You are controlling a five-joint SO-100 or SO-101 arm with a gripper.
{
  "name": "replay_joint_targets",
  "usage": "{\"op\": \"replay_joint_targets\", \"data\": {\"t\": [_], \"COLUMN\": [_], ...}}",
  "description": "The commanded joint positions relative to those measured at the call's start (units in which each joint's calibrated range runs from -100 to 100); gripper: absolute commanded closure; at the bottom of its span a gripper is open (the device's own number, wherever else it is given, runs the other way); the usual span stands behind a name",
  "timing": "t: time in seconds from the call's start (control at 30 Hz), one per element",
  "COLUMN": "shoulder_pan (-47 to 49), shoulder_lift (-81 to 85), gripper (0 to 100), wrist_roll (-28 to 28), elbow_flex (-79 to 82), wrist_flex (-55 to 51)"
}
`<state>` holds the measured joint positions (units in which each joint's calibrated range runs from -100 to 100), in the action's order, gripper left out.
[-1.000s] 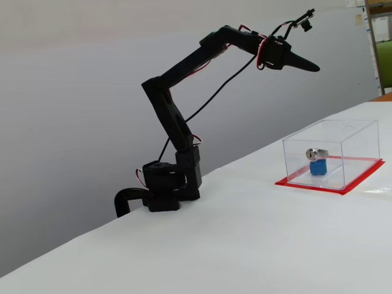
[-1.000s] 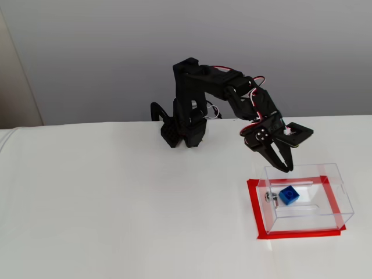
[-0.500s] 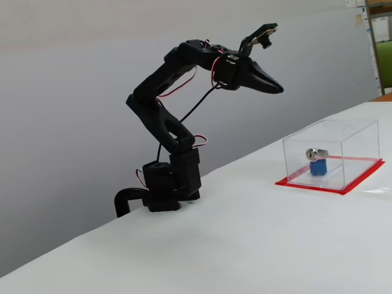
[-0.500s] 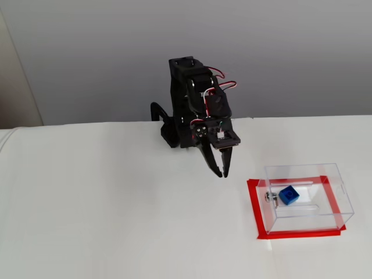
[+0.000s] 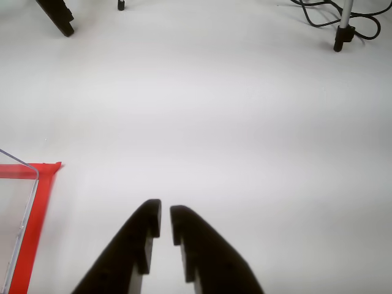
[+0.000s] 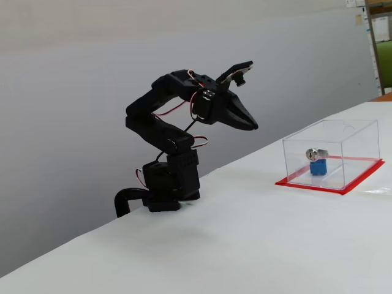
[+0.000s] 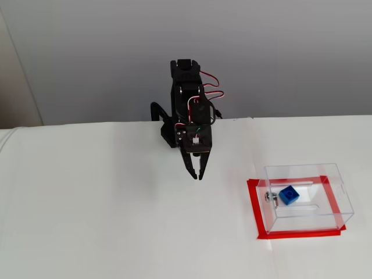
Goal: Pick the blue lego brick and place it into the transparent box
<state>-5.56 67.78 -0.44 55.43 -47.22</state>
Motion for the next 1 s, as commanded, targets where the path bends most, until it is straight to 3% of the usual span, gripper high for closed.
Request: {"op": "replay_joint_targets", "data": {"t": [0.0, 0.63, 0.97], "shoulder_pan": [-0.25, -0.91, -2.69], "shoulder_lift": [7.7, 32.22, 32.14], "gripper": [98, 98, 98], "wrist_roll": [0.18, 0.13, 0.23], "elbow_flex": [8.32, 42.31, 43.85], "wrist_flex": [4.22, 5.7, 0.3]}}
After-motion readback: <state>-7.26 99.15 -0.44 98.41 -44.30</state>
